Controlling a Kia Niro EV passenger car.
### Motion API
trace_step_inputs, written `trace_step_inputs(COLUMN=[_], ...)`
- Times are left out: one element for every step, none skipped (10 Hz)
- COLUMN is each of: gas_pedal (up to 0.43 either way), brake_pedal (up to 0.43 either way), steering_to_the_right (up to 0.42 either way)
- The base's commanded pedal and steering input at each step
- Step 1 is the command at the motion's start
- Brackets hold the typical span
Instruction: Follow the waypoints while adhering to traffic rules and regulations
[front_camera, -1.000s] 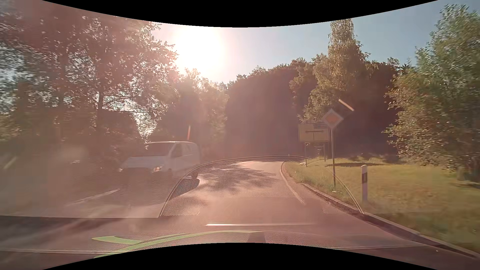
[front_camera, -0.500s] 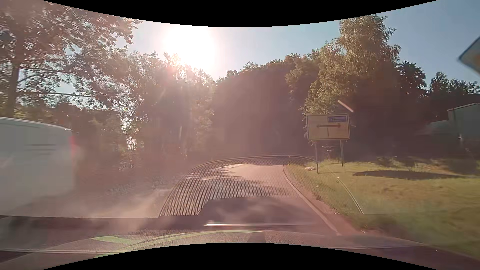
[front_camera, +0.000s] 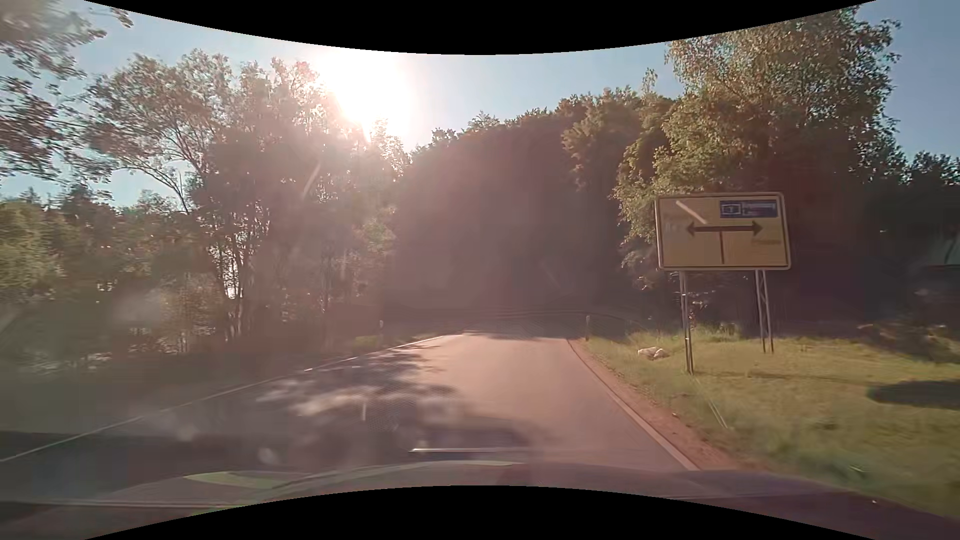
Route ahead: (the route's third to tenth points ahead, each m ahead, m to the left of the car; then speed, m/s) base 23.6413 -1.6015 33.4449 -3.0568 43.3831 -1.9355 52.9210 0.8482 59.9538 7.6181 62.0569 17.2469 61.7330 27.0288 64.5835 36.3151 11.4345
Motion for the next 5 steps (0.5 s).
trace_step_inputs(gas_pedal=[0.067, 0.067, 0.067, 0.067, 0.067], brake_pedal=[0.0, 0.0, 0.0, 0.0, 0.0], steering_to_the_right=[0.04, 0.041, 0.04, 0.041, 0.041])
